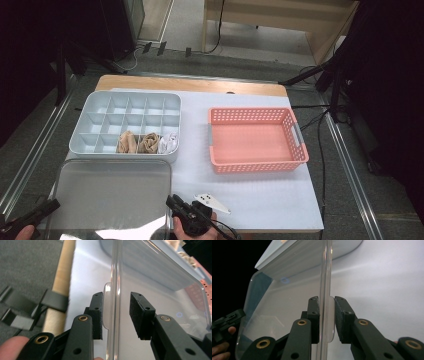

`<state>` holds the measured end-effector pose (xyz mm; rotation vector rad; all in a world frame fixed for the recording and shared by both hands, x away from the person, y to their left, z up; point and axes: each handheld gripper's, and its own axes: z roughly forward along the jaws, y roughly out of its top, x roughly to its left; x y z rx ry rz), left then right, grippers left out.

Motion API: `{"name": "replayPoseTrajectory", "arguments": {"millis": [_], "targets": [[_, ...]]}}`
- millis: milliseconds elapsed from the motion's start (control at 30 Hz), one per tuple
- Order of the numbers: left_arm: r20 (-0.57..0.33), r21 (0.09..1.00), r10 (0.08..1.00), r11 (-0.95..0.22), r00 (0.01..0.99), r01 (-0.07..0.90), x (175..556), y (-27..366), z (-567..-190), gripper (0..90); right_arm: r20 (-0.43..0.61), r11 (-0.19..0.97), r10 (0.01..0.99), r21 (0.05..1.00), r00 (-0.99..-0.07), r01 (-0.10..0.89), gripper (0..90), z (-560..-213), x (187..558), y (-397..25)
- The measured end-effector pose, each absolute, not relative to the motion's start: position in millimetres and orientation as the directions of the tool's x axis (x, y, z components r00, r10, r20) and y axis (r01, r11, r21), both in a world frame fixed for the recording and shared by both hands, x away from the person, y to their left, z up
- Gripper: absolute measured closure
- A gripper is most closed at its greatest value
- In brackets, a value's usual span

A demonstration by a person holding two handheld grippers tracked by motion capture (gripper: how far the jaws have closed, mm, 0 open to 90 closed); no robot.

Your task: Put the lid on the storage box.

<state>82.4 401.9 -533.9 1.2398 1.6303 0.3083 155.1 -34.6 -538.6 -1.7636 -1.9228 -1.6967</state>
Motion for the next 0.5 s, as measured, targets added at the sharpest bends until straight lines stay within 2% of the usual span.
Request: {"name": "replayPoseTrajectory", "arguments": {"millis": [167,500], "targets": [[-0.53,0.731,0.846,0.424,0.053,0.535,83,395,-524,65.3,0.615,-0.242,0.692,0.691,-0.378,0.681,76.2,-532,154,-37],[-0.504,0.748,0.86,0.39,0.077,0.537,101,390,-512,63.1,0.586,-0.235,0.701,0.728,-0.407,0.644,76.2,-517,167,-41]]}}
